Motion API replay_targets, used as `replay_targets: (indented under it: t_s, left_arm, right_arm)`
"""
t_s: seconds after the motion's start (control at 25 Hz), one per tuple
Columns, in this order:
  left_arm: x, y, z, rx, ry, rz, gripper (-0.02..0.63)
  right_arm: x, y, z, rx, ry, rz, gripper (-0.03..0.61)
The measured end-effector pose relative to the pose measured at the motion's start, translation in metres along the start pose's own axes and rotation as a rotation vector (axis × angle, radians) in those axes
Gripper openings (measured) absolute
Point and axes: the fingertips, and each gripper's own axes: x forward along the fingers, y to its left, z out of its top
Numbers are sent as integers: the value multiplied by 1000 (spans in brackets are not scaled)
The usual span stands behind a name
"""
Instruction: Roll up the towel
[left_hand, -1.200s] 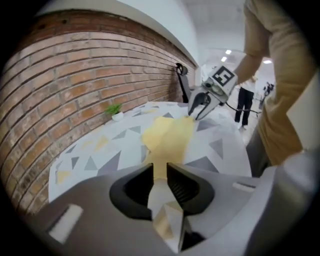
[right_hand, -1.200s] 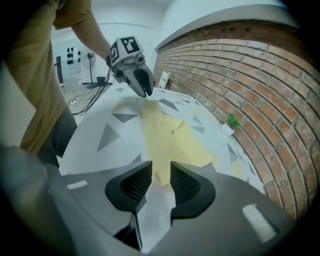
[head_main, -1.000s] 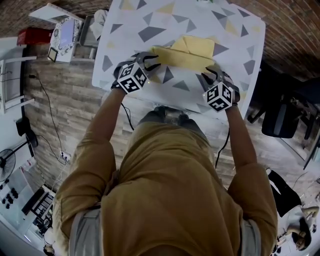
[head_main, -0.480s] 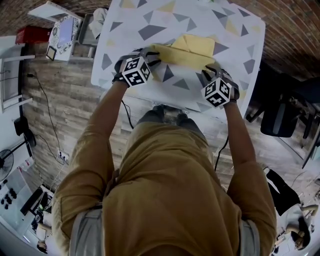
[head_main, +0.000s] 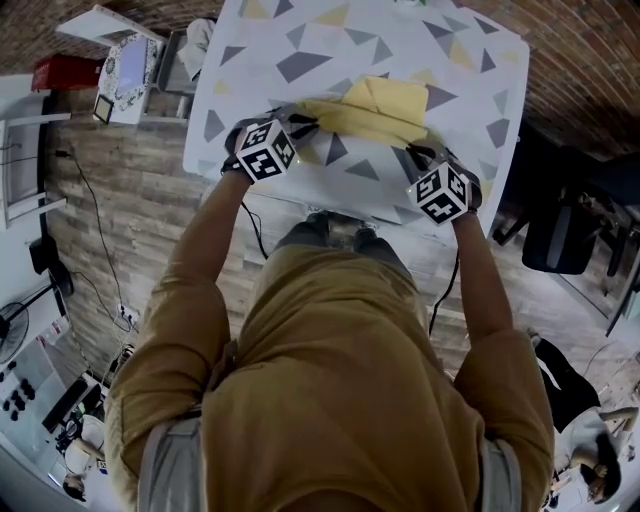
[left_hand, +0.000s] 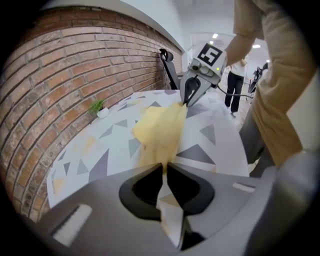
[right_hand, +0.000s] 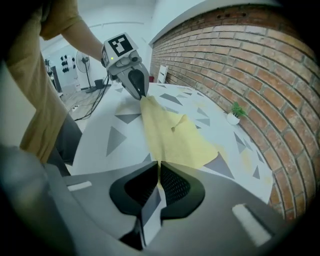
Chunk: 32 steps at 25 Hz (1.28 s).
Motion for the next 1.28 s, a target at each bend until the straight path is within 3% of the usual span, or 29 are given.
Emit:
replay_targets:
  t_s: [0.28,0.6,0.96,1.28]
  left_arm:
    - [-24,3,13,-194,-83,-144,89]
    - [-11,36,9,-289,-41,-259,89]
    - [4,69,12,-437,-90,-217,89]
    - [13,85,5,-578,-141,-117,89]
  right_arm:
    - [-24,-10,19,98,-30,111,21]
    - [-11,-48,30,164,3,151,21]
    - [7,-72,27,266,16,134,23]
    - [21,-88,30,247,11,14,25]
